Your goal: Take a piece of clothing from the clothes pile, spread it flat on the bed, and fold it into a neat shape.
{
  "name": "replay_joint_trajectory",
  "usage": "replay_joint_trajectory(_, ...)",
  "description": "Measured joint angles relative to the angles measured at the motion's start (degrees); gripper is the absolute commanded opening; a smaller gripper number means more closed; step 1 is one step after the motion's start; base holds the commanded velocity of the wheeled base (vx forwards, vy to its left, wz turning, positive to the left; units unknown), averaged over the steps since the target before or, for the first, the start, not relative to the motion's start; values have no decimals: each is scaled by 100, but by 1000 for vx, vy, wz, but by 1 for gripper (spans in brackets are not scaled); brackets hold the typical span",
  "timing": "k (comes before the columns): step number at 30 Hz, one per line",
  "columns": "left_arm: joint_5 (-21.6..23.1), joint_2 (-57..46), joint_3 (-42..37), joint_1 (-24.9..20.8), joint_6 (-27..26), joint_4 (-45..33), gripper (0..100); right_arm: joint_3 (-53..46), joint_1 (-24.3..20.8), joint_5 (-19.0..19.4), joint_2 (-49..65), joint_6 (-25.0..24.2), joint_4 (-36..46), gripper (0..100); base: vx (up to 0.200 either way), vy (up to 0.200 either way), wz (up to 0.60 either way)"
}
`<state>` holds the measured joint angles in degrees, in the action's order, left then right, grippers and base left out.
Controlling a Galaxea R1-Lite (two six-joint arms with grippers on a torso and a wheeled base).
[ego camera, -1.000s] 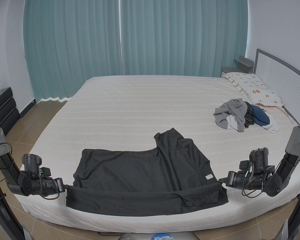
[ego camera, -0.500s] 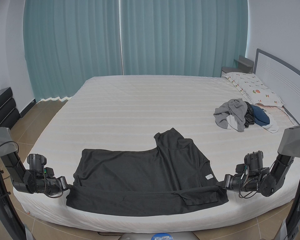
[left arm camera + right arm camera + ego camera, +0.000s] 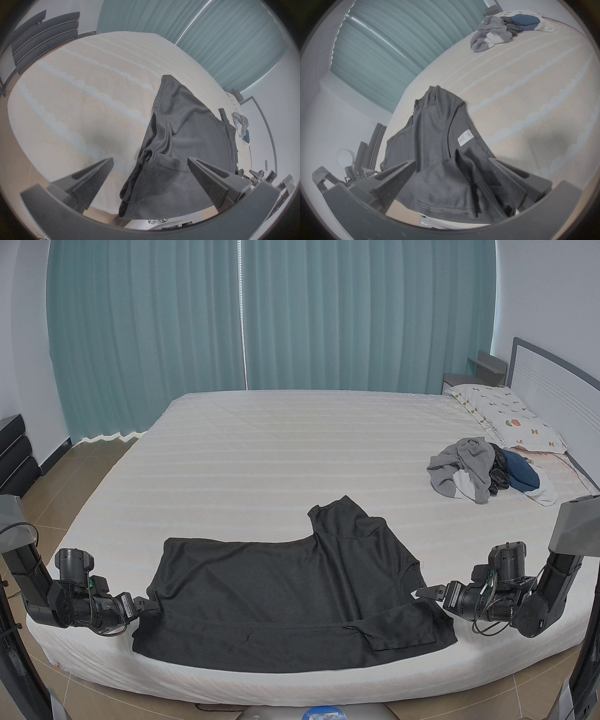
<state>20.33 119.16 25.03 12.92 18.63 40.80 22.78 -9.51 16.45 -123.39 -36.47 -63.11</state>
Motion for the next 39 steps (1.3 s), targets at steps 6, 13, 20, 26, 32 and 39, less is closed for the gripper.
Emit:
replay_joint_trajectory(6, 49, -168, -127, 118, 20, 74, 100, -116, 23, 5, 140, -507, -116, 100, 0, 0, 0)
replay_joint_trajectory(13, 117, -293, -194, 182, 474, 138, 100, -250, 48, 39, 394, -1731, -126, 100, 0, 0, 0)
replay_joint_trajectory(20, 290, -349, -266, 206, 912, 499, 100, -372, 87, 66, 564, -1887, -121, 100, 0, 171, 0)
replay_joint_trajectory(26, 299, -351, -282, 207, 914, 521, 100, -416, 150, 68, 575, -1901, -121, 100, 0, 0, 0)
replay_joint_trajectory(32, 299, -343, -251, 210, 945, 521, 100, -443, 174, 66, 580, -1901, -116, 100, 0, 0, 0)
replay_joint_trajectory(39, 297, -332, -246, 196, 962, 521, 100, -451, 183, 68, 591, -1901, -121, 100, 0, 0, 0)
